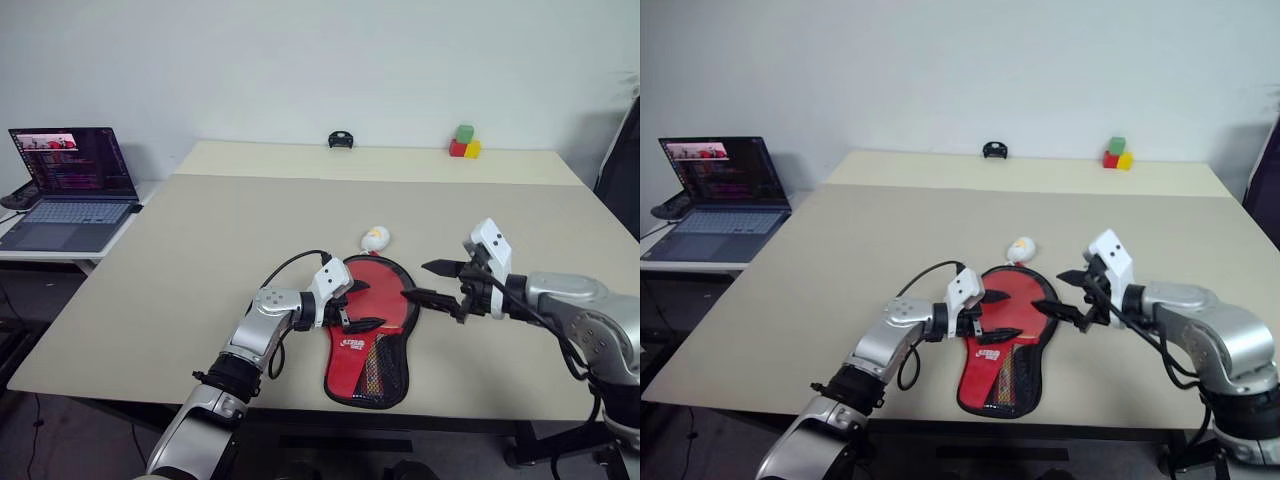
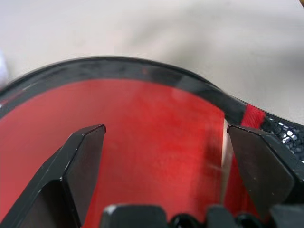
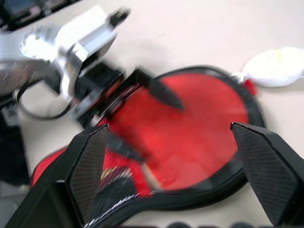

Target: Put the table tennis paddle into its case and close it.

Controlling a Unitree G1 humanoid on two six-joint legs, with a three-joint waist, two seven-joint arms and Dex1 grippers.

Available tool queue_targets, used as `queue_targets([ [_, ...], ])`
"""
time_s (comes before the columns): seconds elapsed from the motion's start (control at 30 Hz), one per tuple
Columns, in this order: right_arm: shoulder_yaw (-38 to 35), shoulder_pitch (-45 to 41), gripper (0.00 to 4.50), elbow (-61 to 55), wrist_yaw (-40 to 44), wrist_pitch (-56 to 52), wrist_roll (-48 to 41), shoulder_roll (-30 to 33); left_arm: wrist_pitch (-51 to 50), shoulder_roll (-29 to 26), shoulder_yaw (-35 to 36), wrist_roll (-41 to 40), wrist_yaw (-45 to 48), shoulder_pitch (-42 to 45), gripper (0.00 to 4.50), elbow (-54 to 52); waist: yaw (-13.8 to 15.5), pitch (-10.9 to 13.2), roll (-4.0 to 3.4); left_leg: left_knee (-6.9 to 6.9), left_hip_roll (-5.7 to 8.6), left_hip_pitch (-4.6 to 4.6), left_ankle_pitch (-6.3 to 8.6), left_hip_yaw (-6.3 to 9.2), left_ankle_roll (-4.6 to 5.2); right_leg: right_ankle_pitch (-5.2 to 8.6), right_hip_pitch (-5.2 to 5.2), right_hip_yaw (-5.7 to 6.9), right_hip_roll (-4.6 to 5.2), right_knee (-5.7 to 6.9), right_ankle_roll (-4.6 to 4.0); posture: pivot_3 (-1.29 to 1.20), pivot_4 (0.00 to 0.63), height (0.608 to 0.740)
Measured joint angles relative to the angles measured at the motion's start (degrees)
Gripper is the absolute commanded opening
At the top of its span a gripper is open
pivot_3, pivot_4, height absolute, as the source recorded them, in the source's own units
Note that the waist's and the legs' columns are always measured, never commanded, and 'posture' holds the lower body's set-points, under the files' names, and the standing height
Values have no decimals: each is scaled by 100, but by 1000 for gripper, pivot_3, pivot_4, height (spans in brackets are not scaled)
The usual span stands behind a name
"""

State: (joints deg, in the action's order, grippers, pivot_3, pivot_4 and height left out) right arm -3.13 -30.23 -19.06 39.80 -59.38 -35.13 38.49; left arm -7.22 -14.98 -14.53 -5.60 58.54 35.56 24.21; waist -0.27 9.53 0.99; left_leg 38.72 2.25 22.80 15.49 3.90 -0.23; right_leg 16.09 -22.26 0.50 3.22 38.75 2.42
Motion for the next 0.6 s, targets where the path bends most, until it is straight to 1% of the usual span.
queue_targets([
  [0.17, 83, -1174, 4500, 1418, -392, 357, 468, -594, 55, 14, -2, 21, 8, -6, 4469, 45, -5, -3, -5, 0, 1, -5, 0, -2, 0, 0, -1, 0, -1, 10, -1, 0, 150, 740],
  [0.23, 225, -1574, 4500, 2142, -516, 655, 728, -847, 62, 3, -4, 23, 3, -45, 4469, 14, -8, -3, -5, 0, 0, -6, 0, -4, 0, 0, -1, -2, -1, 8, -2, 0, 150, 740],
  [0.33, 471, -2306, 4500, 3932, -817, 1486, 1390, -1453, 27, 1, -9, 25, -38, -122, 4469, -123, -31, -6, -10, -4, 1, -11, -1, -12, 0, 0, -3, -3, -2, 12, -3, 0, 150, 740],
  [0.5, 652, -3002, 4500, 6249, -964, 2763, 2059, -2193, -85, -59, -26, 25, -63, -332, 4469, -477, -65, -2, -15, -7, 0, -7, -1, -19, -1, 3, -9, -9, -2, 7, -7, 0, 150, 740],
  [0.6, 624, -3419, 4500, 7312, -1065, 3416, 2274, -2475, -192, -109, -24, 25, -114, -414, 4469, -666, -95, 0, -19, -12, 0, -6, -1, -20, -1, 3, -11, -10, -2, 4, -8, 0, 150, 740],
])
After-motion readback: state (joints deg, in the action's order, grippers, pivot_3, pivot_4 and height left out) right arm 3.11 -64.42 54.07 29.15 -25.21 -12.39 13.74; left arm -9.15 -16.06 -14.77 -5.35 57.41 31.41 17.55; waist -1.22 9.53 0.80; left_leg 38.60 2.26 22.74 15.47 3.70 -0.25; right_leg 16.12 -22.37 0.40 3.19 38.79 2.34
